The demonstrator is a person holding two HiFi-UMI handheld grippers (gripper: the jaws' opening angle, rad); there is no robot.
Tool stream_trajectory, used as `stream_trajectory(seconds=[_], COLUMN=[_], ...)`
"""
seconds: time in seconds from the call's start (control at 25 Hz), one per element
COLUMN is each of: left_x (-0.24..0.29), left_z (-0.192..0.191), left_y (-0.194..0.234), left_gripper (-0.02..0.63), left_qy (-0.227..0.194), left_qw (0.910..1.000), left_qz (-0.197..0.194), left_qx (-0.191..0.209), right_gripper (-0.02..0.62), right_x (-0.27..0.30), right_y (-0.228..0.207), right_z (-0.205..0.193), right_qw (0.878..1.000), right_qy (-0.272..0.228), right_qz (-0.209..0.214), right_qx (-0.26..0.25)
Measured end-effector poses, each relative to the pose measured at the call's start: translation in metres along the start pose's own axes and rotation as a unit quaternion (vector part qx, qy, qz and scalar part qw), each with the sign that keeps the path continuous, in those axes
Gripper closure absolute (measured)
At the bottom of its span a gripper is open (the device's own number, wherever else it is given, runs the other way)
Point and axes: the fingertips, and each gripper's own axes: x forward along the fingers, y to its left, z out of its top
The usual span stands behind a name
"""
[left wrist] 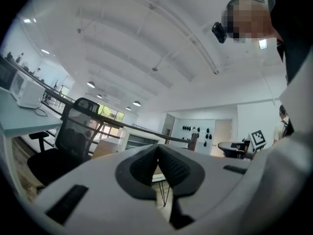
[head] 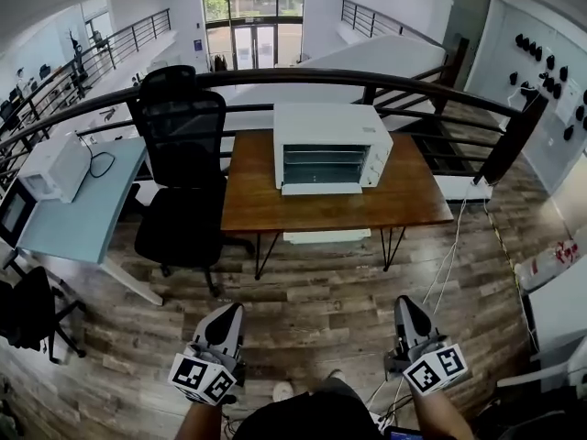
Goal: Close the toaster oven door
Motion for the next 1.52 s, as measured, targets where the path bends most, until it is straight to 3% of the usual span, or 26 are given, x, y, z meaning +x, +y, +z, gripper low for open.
stream_trajectory(seconds=[0.32, 0.8, 1.04, 1.24, 1.52], left_x=[0.03, 0.133, 0.16, 0.174, 0.197], left_z=[-0.004, -0.012, -0.029, -0.047, -0.078], left_y=[0.012, 0.011, 0.008, 0.007, 0.027], left_gripper=[0.595, 0.595, 0.595, 0.595, 0.595], left_qy=[0.008, -0.005, 0.005, 0.028, 0.073], left_qw=[0.9999, 0.9974, 0.9935, 0.9913, 0.987], left_qz=[0.011, 0.072, 0.114, 0.129, 0.143], left_qx=[0.0, -0.003, -0.004, -0.002, 0.014], right_gripper=[0.598, 0.598, 0.598, 0.598, 0.598], right_x=[0.021, 0.108, 0.124, 0.137, 0.174], right_y=[-0.028, -0.14, -0.181, -0.217, -0.227], right_z=[0.003, 0.014, 0.017, 0.004, -0.041], right_qw=[1.0, 0.999, 0.997, 0.996, 0.993], right_qy=[0.003, 0.024, 0.043, 0.061, 0.102], right_qz=[0.0, 0.043, 0.066, 0.053, 0.046], right_qx=[-0.004, 0.023, 0.019, 0.029, 0.022])
